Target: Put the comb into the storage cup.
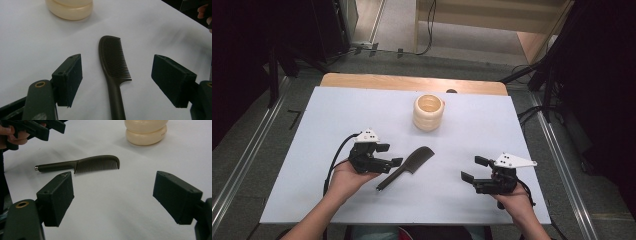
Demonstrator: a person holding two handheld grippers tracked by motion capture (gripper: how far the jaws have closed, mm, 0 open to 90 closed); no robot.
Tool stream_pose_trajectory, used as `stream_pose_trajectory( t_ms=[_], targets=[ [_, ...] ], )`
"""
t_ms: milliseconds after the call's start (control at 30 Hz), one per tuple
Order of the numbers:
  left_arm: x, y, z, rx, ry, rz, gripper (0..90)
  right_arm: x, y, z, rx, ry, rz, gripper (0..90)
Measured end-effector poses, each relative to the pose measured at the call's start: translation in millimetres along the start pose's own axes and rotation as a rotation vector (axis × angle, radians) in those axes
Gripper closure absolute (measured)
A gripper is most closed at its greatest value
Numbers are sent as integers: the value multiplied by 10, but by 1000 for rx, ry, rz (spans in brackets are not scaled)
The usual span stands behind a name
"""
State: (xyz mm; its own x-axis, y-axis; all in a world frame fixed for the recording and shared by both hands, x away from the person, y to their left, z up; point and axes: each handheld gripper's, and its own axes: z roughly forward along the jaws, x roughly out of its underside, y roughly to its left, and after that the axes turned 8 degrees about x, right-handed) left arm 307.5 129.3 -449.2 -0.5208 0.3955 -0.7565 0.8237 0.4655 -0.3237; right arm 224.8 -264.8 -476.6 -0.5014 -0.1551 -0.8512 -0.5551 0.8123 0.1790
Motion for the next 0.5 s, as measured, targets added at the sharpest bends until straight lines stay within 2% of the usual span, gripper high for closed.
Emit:
stream_pose_trajectory(
  t_ms=[500],
  targets=[
    [116, -3, 13, 9, 22, -7, 265, -5, 1, 5, 0, 2, 0, 153]
  ],
)
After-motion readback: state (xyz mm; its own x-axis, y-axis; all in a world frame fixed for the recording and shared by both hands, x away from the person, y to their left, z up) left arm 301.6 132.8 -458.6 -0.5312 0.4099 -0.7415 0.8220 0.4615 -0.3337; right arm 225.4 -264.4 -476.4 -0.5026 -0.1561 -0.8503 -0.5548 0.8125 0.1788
